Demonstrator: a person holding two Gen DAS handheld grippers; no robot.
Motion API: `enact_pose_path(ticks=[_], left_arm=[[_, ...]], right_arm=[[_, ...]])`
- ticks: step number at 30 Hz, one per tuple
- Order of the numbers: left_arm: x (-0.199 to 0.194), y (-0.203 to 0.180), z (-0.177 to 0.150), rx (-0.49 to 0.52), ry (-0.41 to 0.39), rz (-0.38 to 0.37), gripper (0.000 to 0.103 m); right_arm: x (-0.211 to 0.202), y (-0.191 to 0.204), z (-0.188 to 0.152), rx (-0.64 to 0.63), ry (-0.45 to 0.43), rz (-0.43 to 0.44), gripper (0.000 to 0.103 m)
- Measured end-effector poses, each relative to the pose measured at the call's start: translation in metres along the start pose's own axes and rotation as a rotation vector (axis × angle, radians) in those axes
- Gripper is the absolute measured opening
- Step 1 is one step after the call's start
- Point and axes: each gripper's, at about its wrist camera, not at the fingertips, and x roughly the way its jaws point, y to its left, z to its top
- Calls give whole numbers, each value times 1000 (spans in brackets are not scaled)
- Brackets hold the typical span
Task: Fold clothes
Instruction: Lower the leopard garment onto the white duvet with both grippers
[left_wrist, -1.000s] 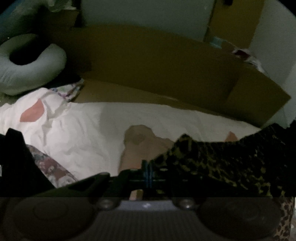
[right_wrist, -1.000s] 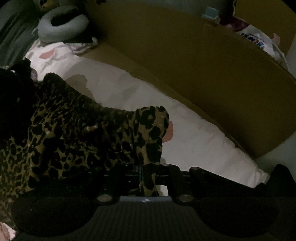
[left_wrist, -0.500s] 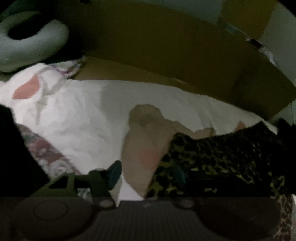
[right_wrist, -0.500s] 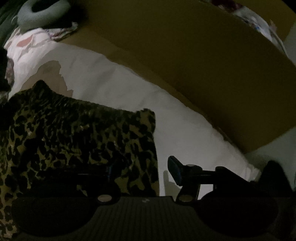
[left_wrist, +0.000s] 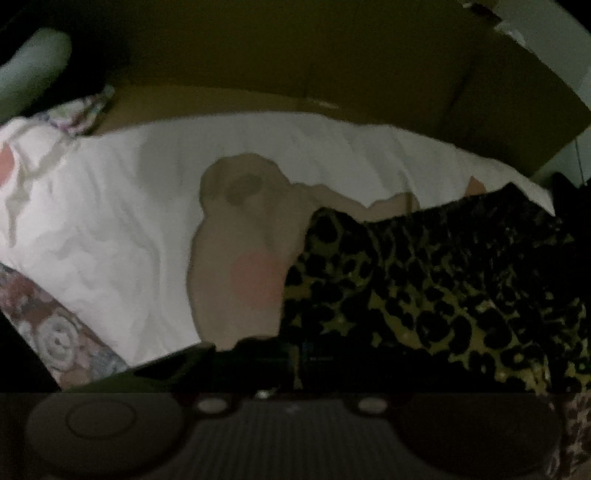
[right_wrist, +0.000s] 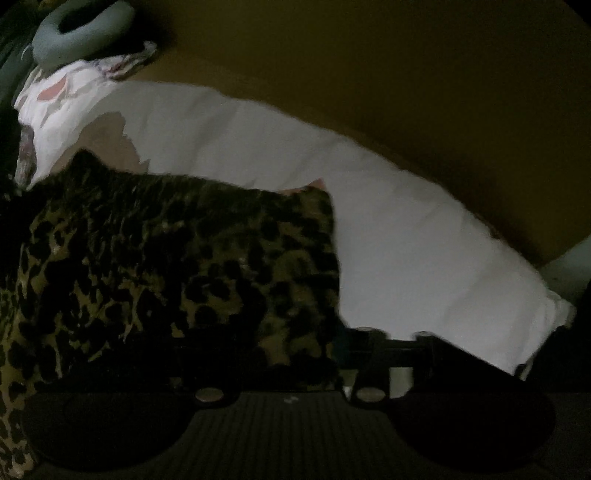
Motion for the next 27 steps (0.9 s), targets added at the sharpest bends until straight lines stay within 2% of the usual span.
enact_pose_path(ticks=[1,2,4,15,22,24,25,26,27], left_arm=[[-4,1,1,8,-13,4,2],[-9,2,2,11,-29,10,2],[-19,7,5,10,-60,21,2],[-52,18,35,-24,-175,34,2],[-55,22,58,-26,-223,48,1],[-47,23,61,-12,-216,82,5],[-41,22,62,3,-205,127,9],[-32,20,62,18,-184,188,22],[-24,18,60,24,-159,242,32]], right_arm=[[0,4,1,-9,-3,-1,13],[-3,7,2,-18,-16,-8,9],[-8,10,5,-33,-41,-18,7],[-27,6,26,-18,-133,-29,5],[-37,-3,42,3,-200,-50,5],[-30,-2,47,-17,-185,-86,9],[-26,-1,49,-27,-176,-108,27],[-21,0,50,-35,-158,-149,42],[-15,1,50,-38,-129,-191,47]])
